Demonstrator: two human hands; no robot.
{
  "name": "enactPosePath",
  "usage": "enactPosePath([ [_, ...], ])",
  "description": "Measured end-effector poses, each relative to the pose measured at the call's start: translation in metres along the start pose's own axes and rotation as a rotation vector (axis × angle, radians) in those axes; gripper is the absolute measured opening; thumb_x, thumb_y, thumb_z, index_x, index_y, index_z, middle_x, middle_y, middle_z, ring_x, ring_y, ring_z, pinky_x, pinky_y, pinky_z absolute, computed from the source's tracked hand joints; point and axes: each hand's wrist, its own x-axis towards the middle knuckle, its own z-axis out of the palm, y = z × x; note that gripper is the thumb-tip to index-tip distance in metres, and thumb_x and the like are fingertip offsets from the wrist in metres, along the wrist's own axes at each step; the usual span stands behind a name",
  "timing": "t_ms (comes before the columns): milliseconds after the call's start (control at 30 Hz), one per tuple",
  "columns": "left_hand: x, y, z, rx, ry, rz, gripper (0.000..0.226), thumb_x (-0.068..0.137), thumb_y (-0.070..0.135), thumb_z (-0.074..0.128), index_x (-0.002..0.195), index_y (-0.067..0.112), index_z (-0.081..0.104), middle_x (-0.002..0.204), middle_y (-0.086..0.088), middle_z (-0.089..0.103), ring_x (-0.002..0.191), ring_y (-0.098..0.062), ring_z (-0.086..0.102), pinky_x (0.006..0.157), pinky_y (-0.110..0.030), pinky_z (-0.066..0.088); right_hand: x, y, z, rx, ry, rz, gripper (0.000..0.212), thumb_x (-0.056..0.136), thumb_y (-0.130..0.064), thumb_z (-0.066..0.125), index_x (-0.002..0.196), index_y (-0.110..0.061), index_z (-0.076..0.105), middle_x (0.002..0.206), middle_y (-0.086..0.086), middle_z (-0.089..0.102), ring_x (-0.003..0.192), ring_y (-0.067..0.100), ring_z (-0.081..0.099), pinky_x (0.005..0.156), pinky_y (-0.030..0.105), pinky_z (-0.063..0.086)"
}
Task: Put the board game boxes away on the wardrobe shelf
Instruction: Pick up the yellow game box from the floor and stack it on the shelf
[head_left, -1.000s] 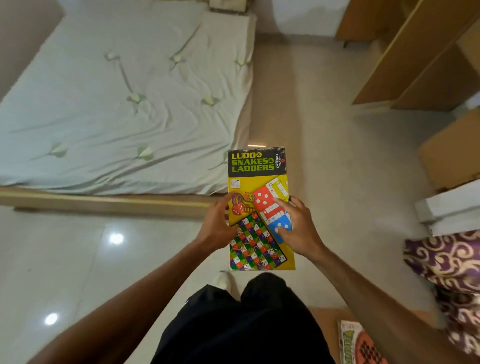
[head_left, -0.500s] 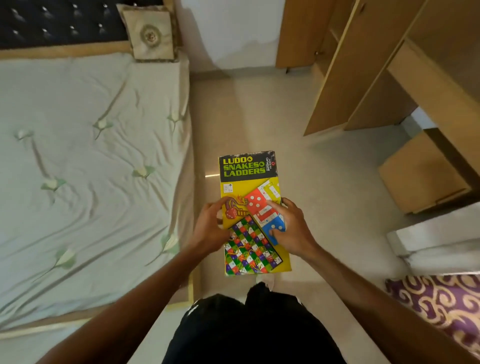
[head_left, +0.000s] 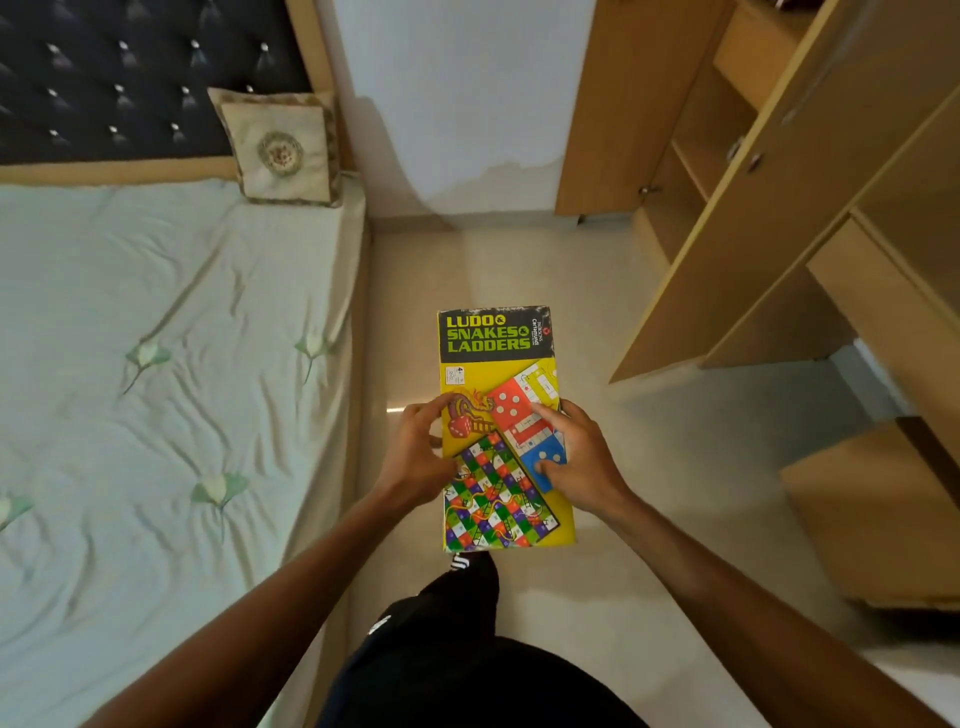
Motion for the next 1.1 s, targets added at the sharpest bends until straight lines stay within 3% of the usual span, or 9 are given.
enactPosePath([
  [167, 0.15, 0.033, -0.017, 0.003, -0.04, 0.017, 0.083, 0.069, 0.009, 0.082, 0.141, 0.026, 0.044, 0.132, -0.002, 0.046, 0.101, -0.02, 0.061, 0.062, -0.027, 0.058, 0.142, 0.003, -0.036, 0.021, 0.026, 0.021, 0.072, 0.079, -0.013, 0.075, 0.141, -0.03, 0.042, 0.138, -0.001, 0.043, 0.126, 0.021, 0.047, 0.091, 0.041, 0.057],
  [333, 0.287, 0.075, -0.02, 0.008, -0.078, 0.029, 0.083, 0.071, 0.007, 0.082, 0.142, 0.023, 0.043, 0.131, -0.002, 0.043, 0.101, -0.022, 0.059, 0.06, -0.018, 0.052, 0.268, 0.014, -0.08, 0.033, 0.054, 0.049, 0.077, 0.072, -0.023, 0.075, 0.139, -0.038, 0.039, 0.132, -0.006, 0.045, 0.123, 0.023, 0.049, 0.088, 0.044, 0.057],
  [500, 0.438, 0.109, -0.018, 0.013, -0.095, 0.03, 0.082, 0.074, 0.008, 0.08, 0.143, 0.024, 0.04, 0.126, 0.006, 0.036, 0.107, -0.022, 0.057, 0.067, -0.03, 0.058, 0.411, 0.032, -0.122, 0.032, 0.082, 0.021, 0.079, 0.074, -0.017, 0.078, 0.141, -0.033, 0.041, 0.135, -0.004, 0.044, 0.124, 0.024, 0.047, 0.088, 0.044, 0.058],
  [867, 0.732, 0.203, -0.013, -0.004, -0.045, 0.047, 0.083, 0.072, 0.004, 0.08, 0.143, 0.023, 0.041, 0.133, -0.005, 0.041, 0.103, -0.021, 0.056, 0.064, -0.03, 0.056, 0.704, 0.05, -0.238, 0.059, 0.105, -0.007, 0.08, 0.07, -0.009, 0.076, 0.138, -0.036, 0.042, 0.132, -0.006, 0.044, 0.122, 0.024, 0.049, 0.087, 0.043, 0.058],
  [1100, 0.9, 0.27, 0.029, 0.036, -0.153, 0.117, 0.083, 0.075, 0.006, 0.078, 0.145, 0.024, 0.038, 0.137, -0.005, 0.04, 0.107, -0.022, 0.058, 0.058, -0.025, 0.055, 0.83, 0.088, -0.317, 0.054, 0.233, 0.052, 0.077, 0.072, -0.004, 0.076, 0.137, -0.032, 0.046, 0.13, -0.003, 0.046, 0.121, 0.023, 0.05, 0.088, 0.042, 0.058],
])
